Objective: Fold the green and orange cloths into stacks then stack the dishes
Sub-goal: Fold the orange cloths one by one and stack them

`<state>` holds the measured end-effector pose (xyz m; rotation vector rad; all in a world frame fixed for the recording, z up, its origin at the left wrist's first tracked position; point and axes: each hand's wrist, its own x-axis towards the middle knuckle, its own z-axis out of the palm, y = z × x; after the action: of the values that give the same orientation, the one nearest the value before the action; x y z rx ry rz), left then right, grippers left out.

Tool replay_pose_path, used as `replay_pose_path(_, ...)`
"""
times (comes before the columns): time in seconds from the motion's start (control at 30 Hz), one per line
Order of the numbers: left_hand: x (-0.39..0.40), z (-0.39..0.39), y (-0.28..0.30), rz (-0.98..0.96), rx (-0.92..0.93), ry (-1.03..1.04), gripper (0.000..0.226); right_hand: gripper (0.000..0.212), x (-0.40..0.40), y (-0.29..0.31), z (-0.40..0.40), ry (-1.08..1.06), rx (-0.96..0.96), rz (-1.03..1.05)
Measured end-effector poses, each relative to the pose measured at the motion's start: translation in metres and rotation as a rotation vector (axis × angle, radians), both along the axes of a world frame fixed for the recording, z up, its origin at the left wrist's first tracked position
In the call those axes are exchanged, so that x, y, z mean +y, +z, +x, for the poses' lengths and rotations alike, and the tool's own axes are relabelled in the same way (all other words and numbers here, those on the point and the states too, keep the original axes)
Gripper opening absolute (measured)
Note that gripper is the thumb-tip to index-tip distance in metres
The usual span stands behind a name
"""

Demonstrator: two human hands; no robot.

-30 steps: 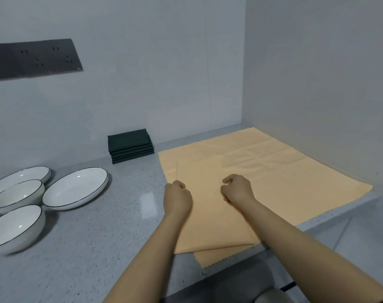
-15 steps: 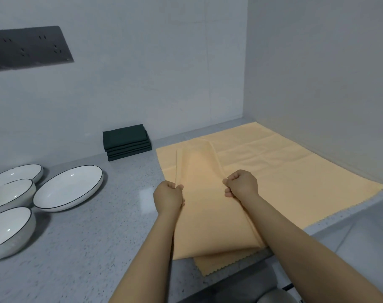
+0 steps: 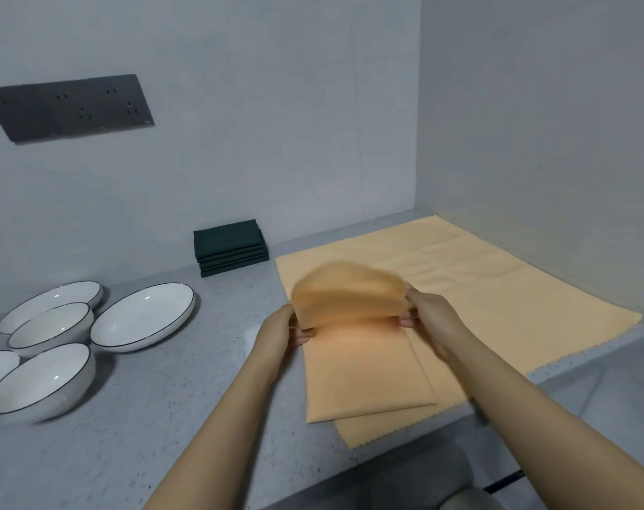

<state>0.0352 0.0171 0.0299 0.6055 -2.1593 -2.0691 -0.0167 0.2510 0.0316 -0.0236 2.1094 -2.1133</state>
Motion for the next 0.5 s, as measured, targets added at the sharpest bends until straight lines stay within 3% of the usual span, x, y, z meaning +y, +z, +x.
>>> replay_pose_path(0.1, 0.003, 0.016, -0.003, -0.303, -0.005, -0.060, 0.028, 0.042, 0.003, -0.001, 0.007, 0.021, 0.084, 0.130)
replay_pose_path(0.2, 0.015, 0.035, -0.005, -0.459, 0.081, -0.101, 0.016, 0.030, 0.004, -0.007, 0.008, 0.077, 0.186, 0.339)
replay_pose_path(0.3, 0.017, 0.034, -0.014, -0.620, 0.137, -0.139, 0.009, 0.013, 0.004, -0.013, 0.011, 0.110, 0.266, 0.408)
replay_pose_path(0.4, 0.017, 0.034, -0.023, -0.678, 0.174, -0.171, 0.010, 0.005, 0.002, -0.016, 0.013, 0.122, 0.345, 0.505)
replay_pose_path(0.5, 0.017, 0.033, -0.024, -0.701, 0.209, -0.168, 0.011, 0.013, 0.002, -0.016, 0.010, 0.172, 0.422, 0.622)
